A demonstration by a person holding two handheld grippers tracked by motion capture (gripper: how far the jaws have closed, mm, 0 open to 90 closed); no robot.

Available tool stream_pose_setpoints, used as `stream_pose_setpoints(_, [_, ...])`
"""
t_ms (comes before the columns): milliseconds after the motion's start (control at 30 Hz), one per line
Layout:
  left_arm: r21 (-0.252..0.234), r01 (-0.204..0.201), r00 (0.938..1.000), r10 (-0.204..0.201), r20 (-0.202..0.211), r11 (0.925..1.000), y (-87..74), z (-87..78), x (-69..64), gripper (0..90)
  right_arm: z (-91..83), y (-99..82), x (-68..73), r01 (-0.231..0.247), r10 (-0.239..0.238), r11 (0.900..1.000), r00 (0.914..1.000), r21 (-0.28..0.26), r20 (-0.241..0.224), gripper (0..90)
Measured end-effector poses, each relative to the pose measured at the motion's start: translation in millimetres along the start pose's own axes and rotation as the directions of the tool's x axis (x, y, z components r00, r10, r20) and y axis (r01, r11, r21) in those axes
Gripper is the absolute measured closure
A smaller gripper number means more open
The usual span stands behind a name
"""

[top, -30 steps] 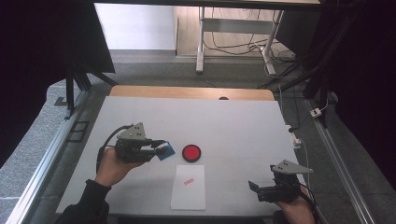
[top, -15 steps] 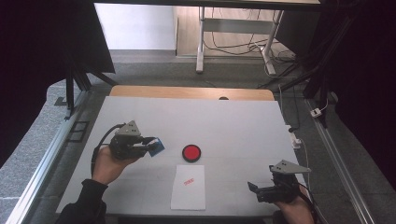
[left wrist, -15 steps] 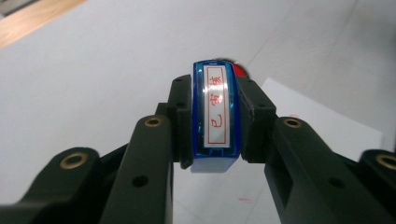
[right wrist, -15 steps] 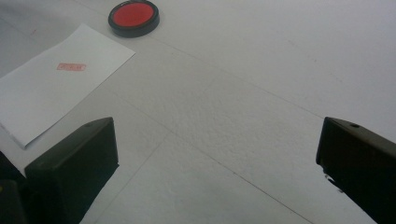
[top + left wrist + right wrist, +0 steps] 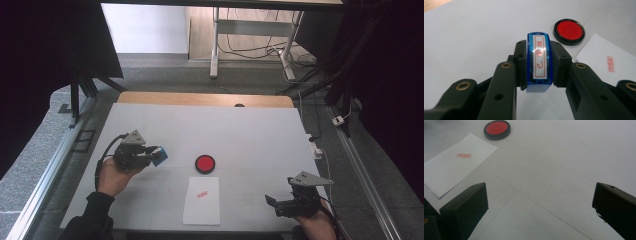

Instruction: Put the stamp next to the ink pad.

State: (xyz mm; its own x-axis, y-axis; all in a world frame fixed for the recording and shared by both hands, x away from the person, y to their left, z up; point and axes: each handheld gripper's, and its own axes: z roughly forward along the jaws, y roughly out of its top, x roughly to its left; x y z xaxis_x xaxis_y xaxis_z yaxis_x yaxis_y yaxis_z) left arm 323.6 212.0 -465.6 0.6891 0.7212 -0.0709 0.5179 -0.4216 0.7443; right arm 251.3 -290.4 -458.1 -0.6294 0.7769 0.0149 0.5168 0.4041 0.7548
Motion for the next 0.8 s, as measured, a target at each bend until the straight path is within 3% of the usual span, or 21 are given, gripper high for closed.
stream_pose_setpoints(300, [0.035, 0.052, 0.9975, -0.050, -0.050, 0.9980, -10.3, 6.2, 14.6, 69.5, 0.1, 0.1, -0.1, 0.000, 0.000, 1.0000, 1.0000, 0.000, -0.003, 0.2])
stream_pose_setpoints(800, [0.082, 0.075, 0.9956, -0.070, -0.063, 0.9938, -18.9, 22.1, 23.2, 69.4, 1.8, 0.4, 1.7, 0.010, -0.010, 0.9999, 0.9999, 0.010, -0.001, 0.0])
